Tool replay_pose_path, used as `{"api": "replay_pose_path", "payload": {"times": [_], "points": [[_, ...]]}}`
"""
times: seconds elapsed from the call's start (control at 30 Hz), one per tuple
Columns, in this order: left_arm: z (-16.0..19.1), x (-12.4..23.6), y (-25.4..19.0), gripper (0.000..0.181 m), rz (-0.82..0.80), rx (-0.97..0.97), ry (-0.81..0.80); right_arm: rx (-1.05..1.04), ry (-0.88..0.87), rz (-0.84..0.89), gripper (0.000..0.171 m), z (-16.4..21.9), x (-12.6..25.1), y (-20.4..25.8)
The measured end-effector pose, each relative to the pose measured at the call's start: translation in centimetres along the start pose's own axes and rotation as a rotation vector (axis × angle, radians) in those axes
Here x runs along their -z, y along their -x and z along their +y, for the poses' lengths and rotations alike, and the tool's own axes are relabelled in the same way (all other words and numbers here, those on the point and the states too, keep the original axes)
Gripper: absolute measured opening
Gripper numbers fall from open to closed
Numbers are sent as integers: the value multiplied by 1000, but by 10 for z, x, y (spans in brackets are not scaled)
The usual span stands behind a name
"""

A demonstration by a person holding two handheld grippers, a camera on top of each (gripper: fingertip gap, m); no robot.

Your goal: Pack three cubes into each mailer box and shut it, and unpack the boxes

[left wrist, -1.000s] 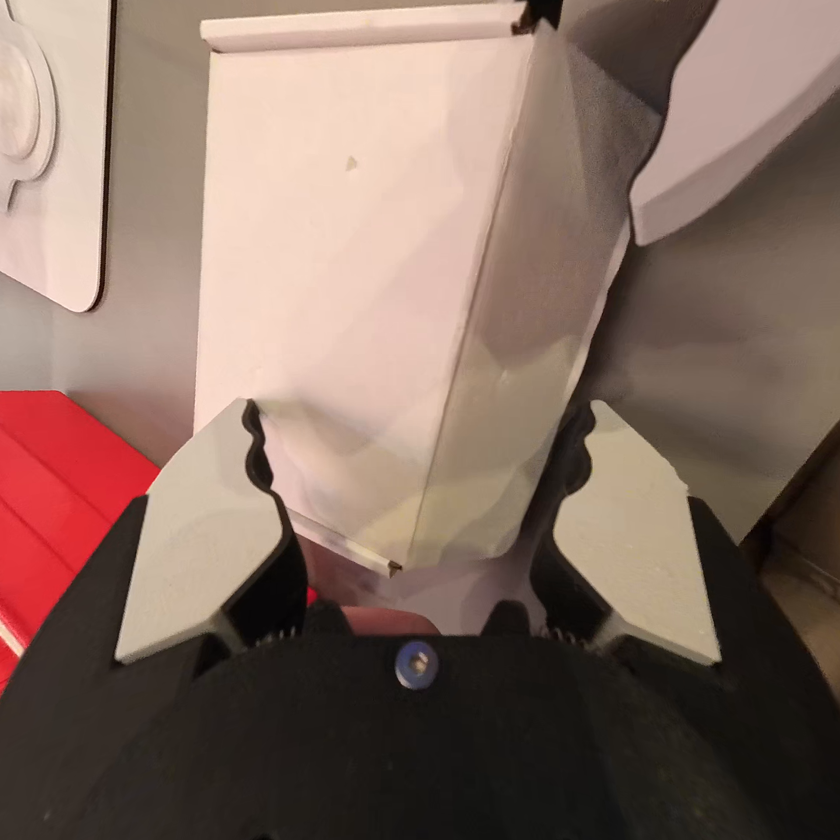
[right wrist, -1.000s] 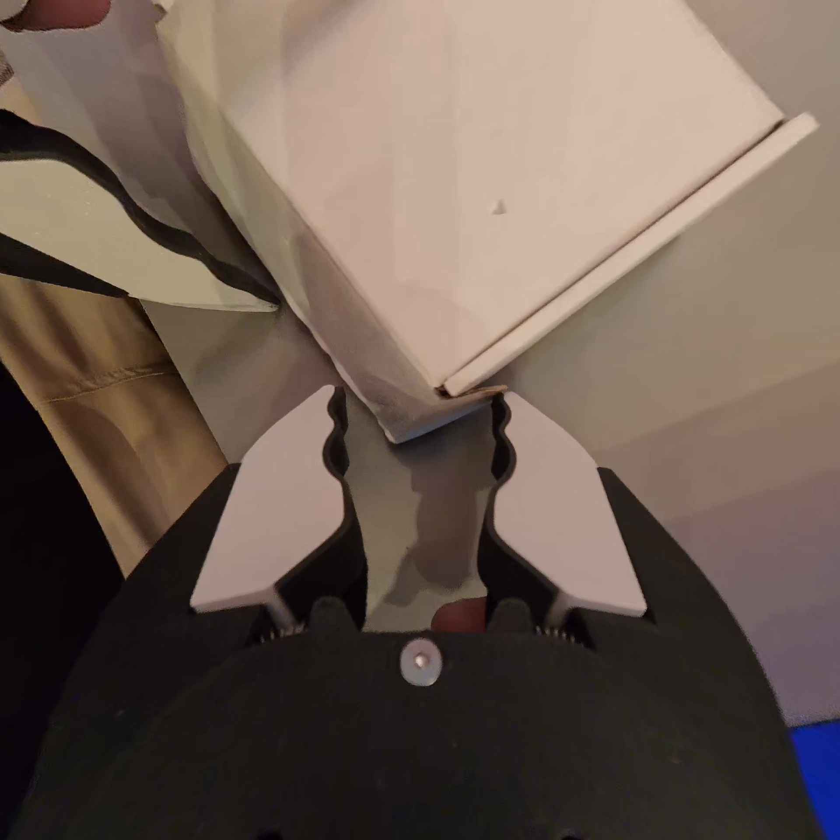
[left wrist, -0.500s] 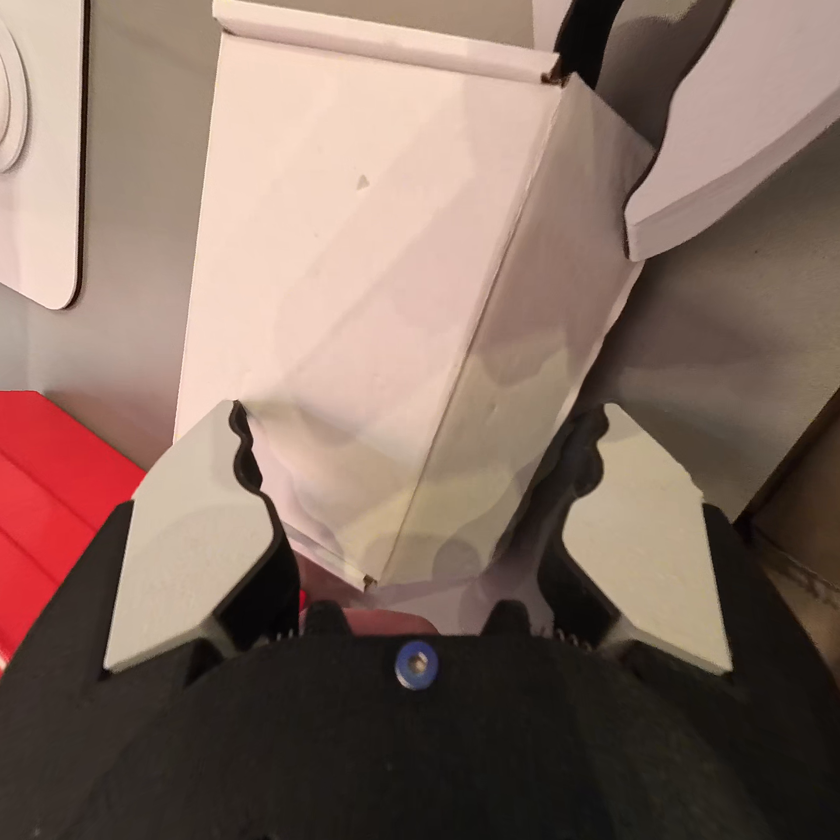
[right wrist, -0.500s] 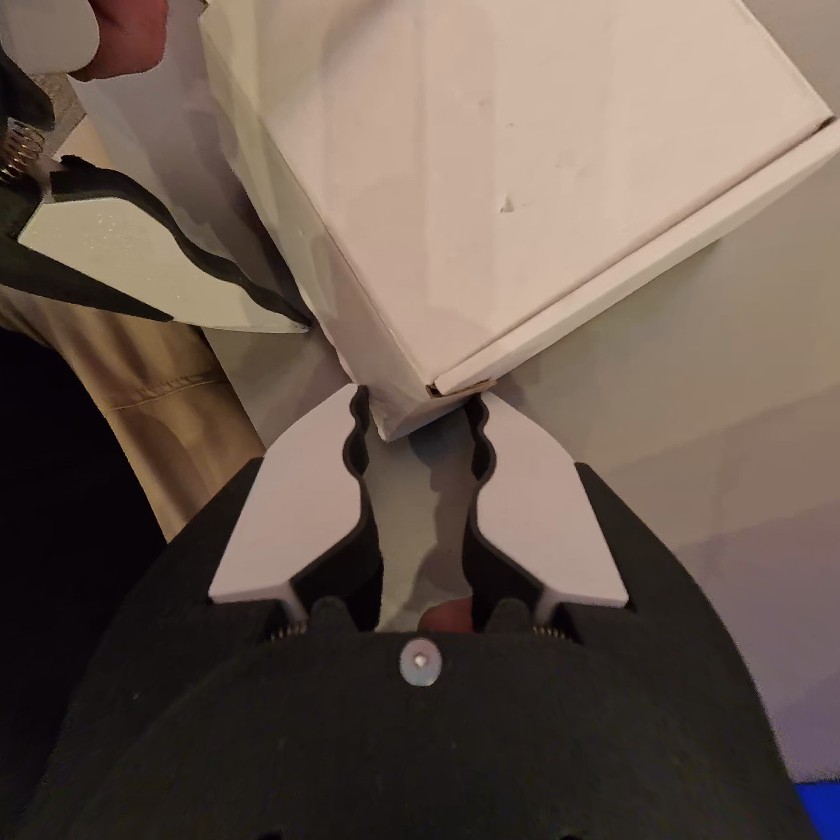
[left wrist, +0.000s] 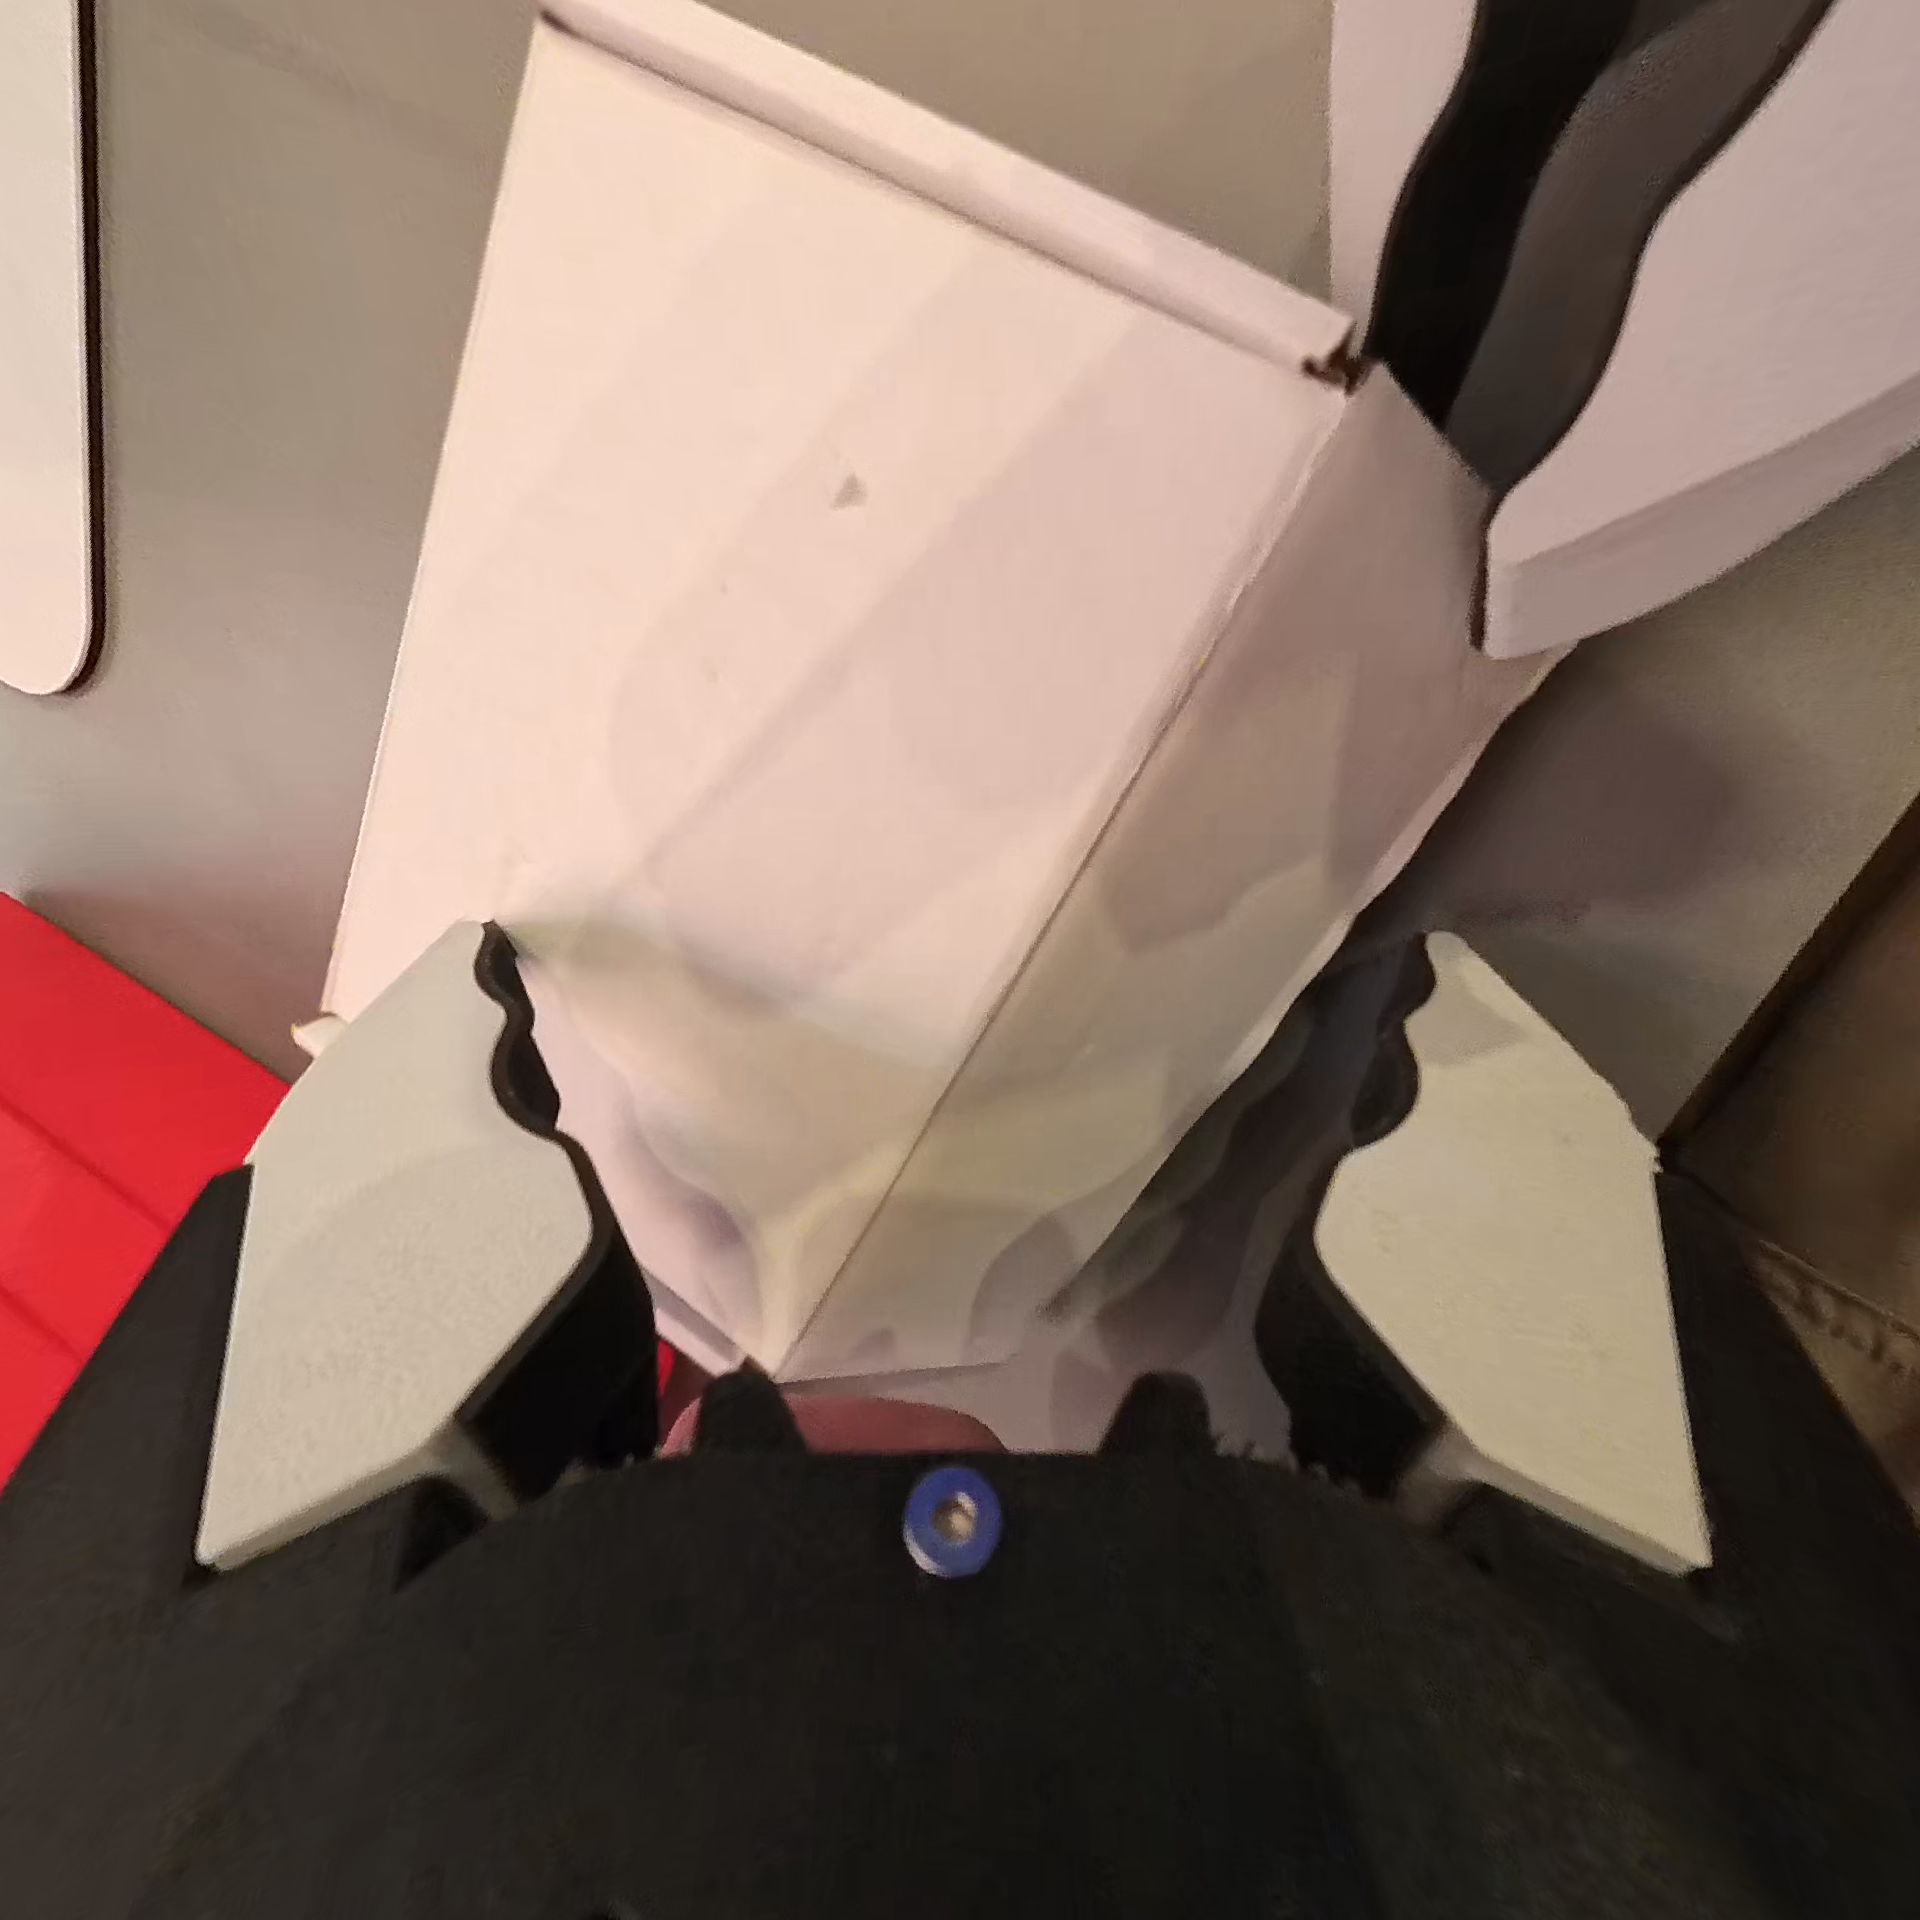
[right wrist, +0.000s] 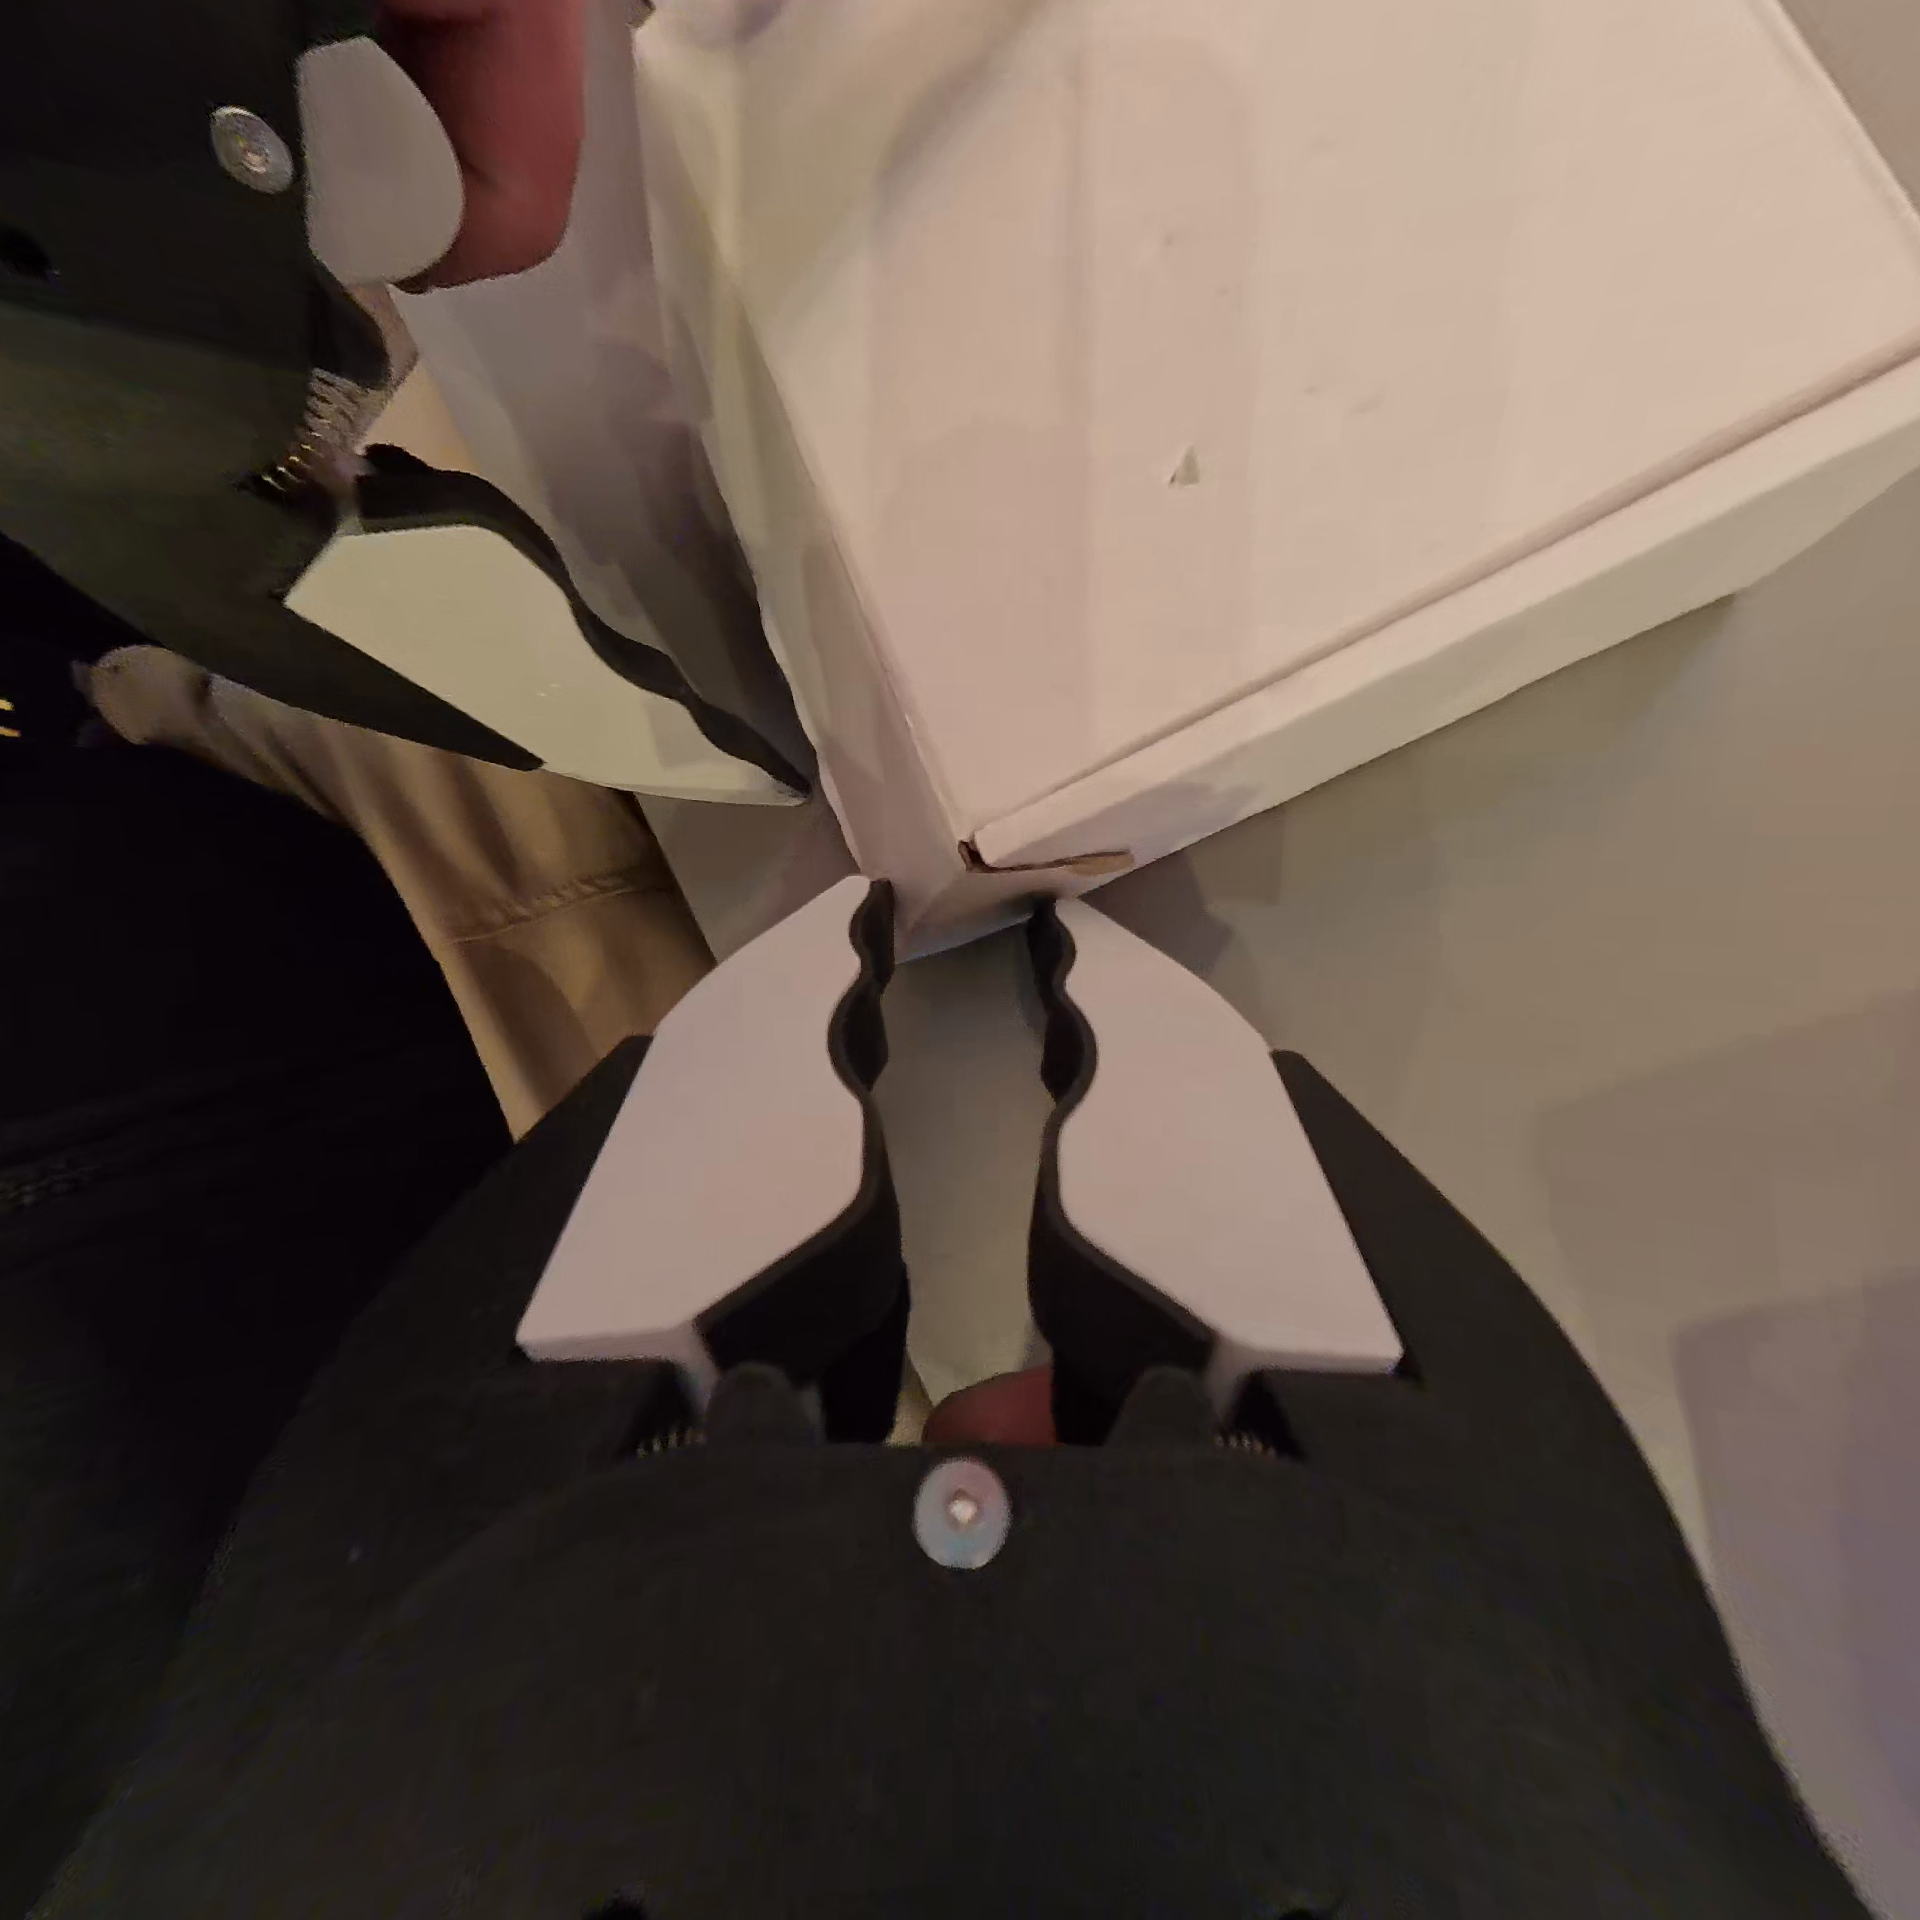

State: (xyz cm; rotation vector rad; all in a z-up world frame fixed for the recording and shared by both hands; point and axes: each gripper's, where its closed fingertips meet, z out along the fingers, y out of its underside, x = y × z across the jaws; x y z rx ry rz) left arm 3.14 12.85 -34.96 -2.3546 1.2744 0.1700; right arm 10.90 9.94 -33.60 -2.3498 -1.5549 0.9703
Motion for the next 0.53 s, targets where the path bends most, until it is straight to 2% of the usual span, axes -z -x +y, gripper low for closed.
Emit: {"api": "replay_pose_path", "payload": {"times": [0.2, 0.27, 0.3, 0.43, 0.53], "points": [[-1, 1, 1, 147, -4, 6, -12, 7, 5, 34, 25, 1, -3, 1], [0, 8, 3, 140, 17, 24, -7, 20, -5, 99, 27, 0, -1, -7], [1, 14, 7, 130, 30, 59, -12, 19, -18, 114, 30, -1, 0, -9], [7, 41, 28, 123, 18, 223, -91, 29, -71, 152, 43, -11, 4, -16], [23, 44, 25, 114, 44, 333, -129, 51, -60, 162, 51, -9, -1, -19]]}}
